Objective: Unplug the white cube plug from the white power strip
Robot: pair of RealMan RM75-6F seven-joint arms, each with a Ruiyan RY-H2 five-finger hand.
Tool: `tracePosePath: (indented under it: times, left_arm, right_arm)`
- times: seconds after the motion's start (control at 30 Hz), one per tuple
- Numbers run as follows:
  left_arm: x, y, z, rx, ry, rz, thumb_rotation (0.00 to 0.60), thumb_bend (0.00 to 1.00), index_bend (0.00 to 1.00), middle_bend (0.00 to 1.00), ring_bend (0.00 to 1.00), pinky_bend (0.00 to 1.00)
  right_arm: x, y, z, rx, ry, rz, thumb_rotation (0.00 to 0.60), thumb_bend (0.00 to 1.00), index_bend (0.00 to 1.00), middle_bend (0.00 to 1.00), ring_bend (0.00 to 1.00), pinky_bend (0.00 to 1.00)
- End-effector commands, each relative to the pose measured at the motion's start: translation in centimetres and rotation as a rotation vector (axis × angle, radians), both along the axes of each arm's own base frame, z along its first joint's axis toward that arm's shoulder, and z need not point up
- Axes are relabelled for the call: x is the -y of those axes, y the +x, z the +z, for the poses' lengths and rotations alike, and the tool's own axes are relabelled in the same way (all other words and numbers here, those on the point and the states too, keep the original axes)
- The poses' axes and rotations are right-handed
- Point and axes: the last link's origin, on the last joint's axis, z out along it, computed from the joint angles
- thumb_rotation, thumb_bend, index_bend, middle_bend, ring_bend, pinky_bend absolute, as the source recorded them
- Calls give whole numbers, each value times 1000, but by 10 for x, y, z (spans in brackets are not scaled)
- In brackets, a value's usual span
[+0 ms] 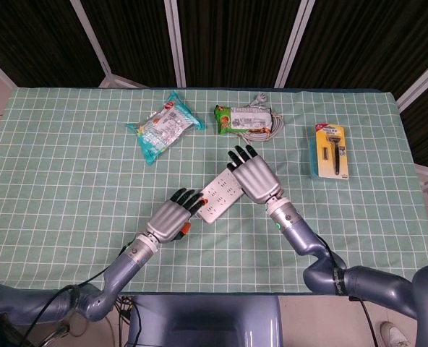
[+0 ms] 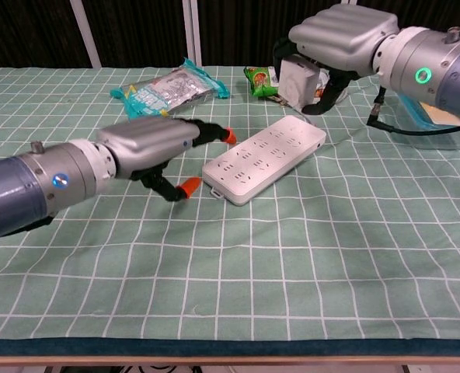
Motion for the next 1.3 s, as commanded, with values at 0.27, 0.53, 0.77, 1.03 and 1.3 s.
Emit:
tracePosePath:
  times: [0.27, 0.53, 0.77, 1.03, 1.3]
  left_arm:
    - [-3, -3, 87, 129, 188, 29, 600, 439, 107, 42, 0, 77]
    - [28, -58, 139, 92, 259, 142, 600, 366, 107, 42, 0, 73]
    - [60, -103, 170, 105, 316, 249, 600, 277, 106, 36, 0, 66]
    - [98, -150, 191, 99, 368, 342, 600, 234, 105, 28, 0, 64]
    - [134, -185, 215, 77, 459, 374, 600, 110, 96, 10, 0, 56]
  right_arm:
    - [-27, -51, 40, 3, -51, -148, 600, 576, 619, 222, 163, 220]
    - [-52, -106, 37, -4, -31, -320, 600, 532, 407, 134, 93, 152]
    - [-69, -128, 34, -15, -33, -411, 600, 326, 1, 0, 0, 27]
    - [-95, -132, 46, 52, -64, -407, 600, 292, 0, 0, 0, 1]
    - [-148, -159, 77, 209, -95, -375, 600, 291, 0, 0, 0, 0]
